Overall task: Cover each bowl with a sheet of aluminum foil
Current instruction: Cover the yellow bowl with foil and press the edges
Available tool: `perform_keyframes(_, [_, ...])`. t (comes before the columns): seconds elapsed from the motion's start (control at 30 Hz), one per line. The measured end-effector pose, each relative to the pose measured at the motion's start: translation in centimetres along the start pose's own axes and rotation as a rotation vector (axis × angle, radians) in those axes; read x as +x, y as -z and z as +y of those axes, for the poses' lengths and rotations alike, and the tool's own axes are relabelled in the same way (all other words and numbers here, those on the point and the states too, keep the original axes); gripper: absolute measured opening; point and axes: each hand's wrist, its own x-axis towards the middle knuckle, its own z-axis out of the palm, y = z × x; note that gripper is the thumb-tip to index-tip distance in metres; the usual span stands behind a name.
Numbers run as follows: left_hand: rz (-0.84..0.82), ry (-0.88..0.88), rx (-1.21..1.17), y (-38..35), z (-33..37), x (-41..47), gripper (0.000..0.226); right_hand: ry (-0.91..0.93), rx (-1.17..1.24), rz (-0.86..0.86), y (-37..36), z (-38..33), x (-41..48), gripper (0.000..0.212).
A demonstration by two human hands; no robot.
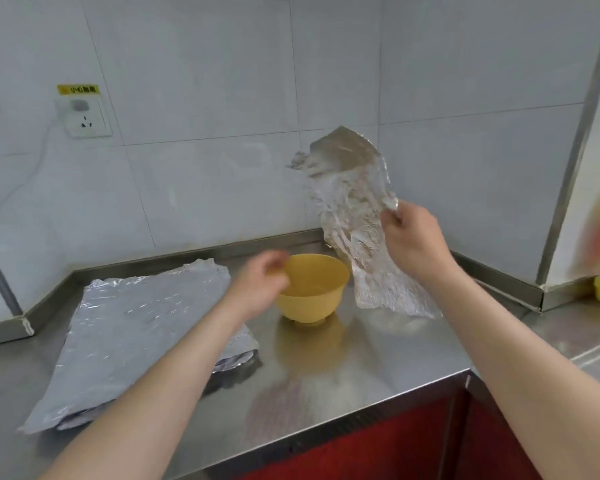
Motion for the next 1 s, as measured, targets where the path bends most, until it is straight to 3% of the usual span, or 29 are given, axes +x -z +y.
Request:
perform_keyframes(0.07, [-0.203, -0.094, 0.470, -2.2, -2.3, 0.1, 0.043, -0.091, 0.059, 0.019, 0.6, 0.4, 1.3, 0.039])
perform_keyframes(0.13, [-0.189, -0.144, 0.605, -2.9, -3.0, 0.2, 0.031, -0.139, 0.113, 0.047, 1.2, 0.8, 2.1, 0.038])
perform_keyframes(0.3, [-0.187, -0.251, 0.538, -2.4, -2.5, -1.3, 0.017, -0.095, 0.192, 0.079, 2.2, 0.9, 2.4, 0.042])
perform_keyframes(0.43, [-0.223, -0.325, 0.485, -1.6, -1.6, -4.4, 0.015, 0.145, -0.112, 0.048, 1.5, 0.1, 1.3, 0.043])
perform_keyframes(0.53, [-0.218, -0.348, 0.458, -0.8, -0.5, -6.1, 0.025, 0.347, -0.350, -0.041, -0.5, -0.3, -0.3, 0.023])
perform_keyframes(0.57, [-0.184, -0.401, 0.460, -0.4, -0.1, -6.7, 0.028, 0.390, -0.416, -0.080, -1.3, -0.2, -1.0, 0.031])
perform_keyframes(0.63, [0.039, -0.654, 0.498, 0.6, 0.9, -7.5, 0.024, 0.449, -0.486, -0.171, -2.9, 0.4, -2.2, 0.045])
perform_keyframes(0.7, [0.271, -0.881, 0.586, 1.3, 2.1, -8.6, 0.024, 0.565, -0.530, -0.202, -4.2, 0.8, -3.4, 0.043])
perform_keyframes(0.73, [0.318, -0.907, 0.684, 1.4, 2.5, -8.8, 0.032, 0.639, -0.541, -0.203, -4.8, 1.2, -3.9, 0.038])
perform_keyframes(0.83, [0.257, -0.773, 0.957, 0.8, 2.1, -8.0, 0.057, 0.782, -0.527, -0.195, -6.0, 1.7, -5.1, 0.028])
perform_keyframes(0.9, [0.191, -0.726, 0.995, 0.3, 0.8, -7.1, 0.047, 0.819, -0.551, -0.209, -6.5, 2.3, -5.7, 0.021])
perform_keyframes(1.0, [0.115, -0.740, 0.955, 0.1, -0.9, -6.5, 0.033, 0.820, -0.524, -0.222, -6.1, 3.4, -5.8, 0.034])
